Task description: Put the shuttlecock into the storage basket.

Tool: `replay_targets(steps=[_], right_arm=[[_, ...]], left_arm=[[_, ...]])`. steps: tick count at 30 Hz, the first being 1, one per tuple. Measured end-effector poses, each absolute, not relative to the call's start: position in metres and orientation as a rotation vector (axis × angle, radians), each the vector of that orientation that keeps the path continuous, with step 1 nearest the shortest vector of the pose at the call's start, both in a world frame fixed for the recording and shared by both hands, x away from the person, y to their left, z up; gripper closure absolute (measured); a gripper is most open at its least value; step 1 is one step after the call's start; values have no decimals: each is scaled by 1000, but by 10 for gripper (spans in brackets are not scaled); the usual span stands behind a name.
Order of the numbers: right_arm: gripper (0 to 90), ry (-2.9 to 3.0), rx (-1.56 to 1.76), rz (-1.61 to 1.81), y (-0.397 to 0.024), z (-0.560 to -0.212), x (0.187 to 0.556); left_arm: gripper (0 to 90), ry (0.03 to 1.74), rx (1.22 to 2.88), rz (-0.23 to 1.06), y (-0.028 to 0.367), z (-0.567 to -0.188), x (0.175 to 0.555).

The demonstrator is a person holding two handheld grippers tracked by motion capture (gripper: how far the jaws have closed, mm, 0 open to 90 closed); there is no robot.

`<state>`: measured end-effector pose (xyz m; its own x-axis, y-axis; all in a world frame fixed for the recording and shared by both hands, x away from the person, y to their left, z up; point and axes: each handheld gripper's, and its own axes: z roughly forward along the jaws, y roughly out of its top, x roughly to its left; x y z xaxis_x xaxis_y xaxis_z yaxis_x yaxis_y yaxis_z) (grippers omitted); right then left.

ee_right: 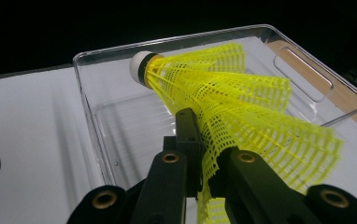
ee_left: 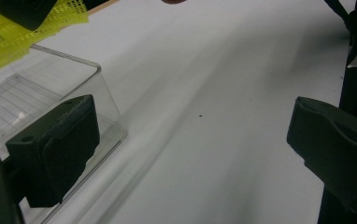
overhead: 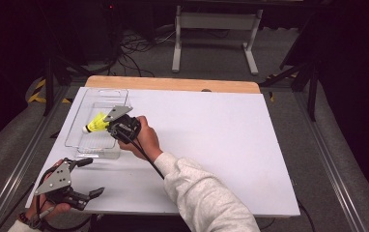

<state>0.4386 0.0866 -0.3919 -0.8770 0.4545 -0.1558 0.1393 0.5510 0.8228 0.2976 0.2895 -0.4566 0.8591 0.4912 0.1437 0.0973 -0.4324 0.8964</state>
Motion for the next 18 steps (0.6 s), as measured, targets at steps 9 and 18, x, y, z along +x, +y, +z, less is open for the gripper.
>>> replay_targets(steps=[9,18], right_arm=[[880,2478,446,1218,102,-394,439],[880,2500,420,1182,114,-396,440]], left_arm=[[36,435,1990,471,290,-457,296],[37,431,1990,466,288,-457,295]])
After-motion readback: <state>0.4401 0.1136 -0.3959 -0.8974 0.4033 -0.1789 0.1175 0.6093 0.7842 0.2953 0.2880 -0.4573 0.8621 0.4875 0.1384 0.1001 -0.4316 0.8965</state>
